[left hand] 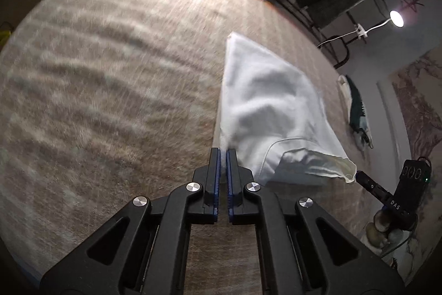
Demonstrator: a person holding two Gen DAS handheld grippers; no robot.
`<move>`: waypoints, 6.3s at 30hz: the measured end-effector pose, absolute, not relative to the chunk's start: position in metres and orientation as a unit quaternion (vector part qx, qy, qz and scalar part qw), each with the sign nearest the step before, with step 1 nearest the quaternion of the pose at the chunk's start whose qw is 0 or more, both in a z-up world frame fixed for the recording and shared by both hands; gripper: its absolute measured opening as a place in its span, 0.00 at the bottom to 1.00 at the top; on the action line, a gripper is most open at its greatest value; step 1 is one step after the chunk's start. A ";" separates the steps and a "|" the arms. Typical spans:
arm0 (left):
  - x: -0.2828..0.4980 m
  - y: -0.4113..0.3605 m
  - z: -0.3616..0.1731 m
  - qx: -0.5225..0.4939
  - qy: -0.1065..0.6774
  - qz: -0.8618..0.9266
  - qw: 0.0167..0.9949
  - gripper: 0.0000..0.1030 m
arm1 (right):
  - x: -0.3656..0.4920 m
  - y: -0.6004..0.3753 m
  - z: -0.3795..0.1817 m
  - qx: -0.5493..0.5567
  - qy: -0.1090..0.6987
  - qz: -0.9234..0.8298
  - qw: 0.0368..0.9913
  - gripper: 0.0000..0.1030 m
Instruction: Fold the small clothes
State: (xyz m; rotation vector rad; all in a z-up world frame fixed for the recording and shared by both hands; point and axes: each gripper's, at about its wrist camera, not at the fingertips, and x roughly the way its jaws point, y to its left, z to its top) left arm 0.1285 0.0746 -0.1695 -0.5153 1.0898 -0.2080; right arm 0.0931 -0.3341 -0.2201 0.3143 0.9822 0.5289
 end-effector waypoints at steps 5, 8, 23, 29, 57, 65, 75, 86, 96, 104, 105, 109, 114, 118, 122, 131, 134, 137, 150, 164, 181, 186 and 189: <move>0.129 0.066 -0.191 -0.172 0.536 -0.060 0.824 0.02 | 0.091 -0.328 -0.216 0.094 0.461 0.237 0.850 0.00; 0.124 0.062 -0.183 -0.135 0.527 -0.049 0.838 0.03 | 0.087 -0.311 -0.234 0.011 0.486 0.204 0.850 0.03; 0.125 -0.004 -0.193 -0.039 0.534 -0.123 0.835 0.03 | 0.078 -0.262 -0.240 -0.056 0.469 0.270 0.839 0.17; 0.115 0.004 -0.172 -0.043 0.525 -0.136 0.839 0.03 | 0.064 -0.270 -0.234 -0.071 0.491 0.306 0.813 0.17; 0.193 -0.021 -0.154 -0.102 0.482 -0.117 0.862 0.03 | 0.179 -0.260 -0.212 0.045 0.432 0.275 0.858 0.18; 0.210 0.016 -0.184 -0.148 0.509 -0.065 0.845 0.03 | 0.221 -0.245 -0.222 0.058 0.443 0.259 0.856 0.19; 0.218 0.059 -0.180 -0.220 0.495 -0.048 0.839 0.14 | 0.227 -0.269 -0.229 0.071 0.466 0.244 0.847 0.36; 0.206 0.081 -0.202 -0.324 0.540 -0.093 0.771 0.36 | 0.206 -0.365 -0.249 0.273 0.494 0.240 0.790 0.42; 0.182 0.075 -0.212 -0.335 0.567 -0.110 0.745 0.36 | 0.205 -0.376 -0.277 0.321 0.504 0.256 0.760 0.34; 0.189 0.071 -0.216 -0.353 0.566 -0.119 0.735 0.36 | 0.209 -0.357 -0.287 0.353 0.497 0.274 0.744 0.32; 0.189 0.071 -0.216 -0.350 0.567 -0.115 0.737 0.36 | 0.211 -0.355 -0.288 0.359 0.494 0.275 0.742 0.32; 0.177 0.082 -0.214 -0.352 0.565 -0.098 0.740 0.36 | 0.216 -0.344 -0.287 0.353 0.494 0.279 0.744 0.31; 0.182 0.075 -0.219 -0.361 0.564 -0.121 0.733 0.36 | 0.216 -0.343 -0.289 0.358 0.494 0.277 0.742 0.26; 0.187 0.062 -0.215 -0.340 0.562 -0.119 0.744 0.25 | 0.219 -0.339 -0.287 0.354 0.493 0.274 0.746 0.26; 0.184 0.059 -0.211 -0.326 0.556 -0.100 0.758 0.06 | 0.225 -0.324 -0.279 0.320 0.507 0.251 0.760 0.09; 0.177 0.027 -0.149 -0.252 0.495 -0.133 0.821 0.05 | 0.224 -0.295 -0.235 0.232 0.487 0.230 0.810 0.05; 0.175 0.019 -0.137 -0.255 0.485 -0.148 0.823 0.05 | 0.214 -0.294 -0.215 0.212 0.468 0.239 0.824 0.04; 0.176 0.000 -0.123 -0.253 0.476 -0.161 0.827 0.05 | 0.211 -0.294 -0.199 0.206 0.452 0.242 0.833 0.04; 0.187 -0.089 -0.092 -0.223 0.458 -0.234 0.828 0.05 | 0.193 -0.361 -0.161 0.208 0.416 0.210 0.860 0.04; 0.224 -0.229 -0.085 -0.181 0.450 -0.303 0.820 0.05 | 0.192 -0.473 -0.127 0.177 0.385 0.169 0.890 0.04; 0.300 -0.396 -0.085 -0.124 0.418 -0.345 0.831 0.05 | 0.238 -0.642 -0.101 0.167 0.326 0.089 0.926 0.04; 0.318 -0.429 -0.096 -0.105 0.418 -0.343 0.835 0.05 | 0.260 -0.673 -0.105 0.161 0.317 0.075 0.932 0.04; 0.323 -0.441 -0.103 -0.090 0.417 -0.339 0.839 0.05 | 0.275 -0.687 -0.112 0.159 0.322 0.074 0.931 0.04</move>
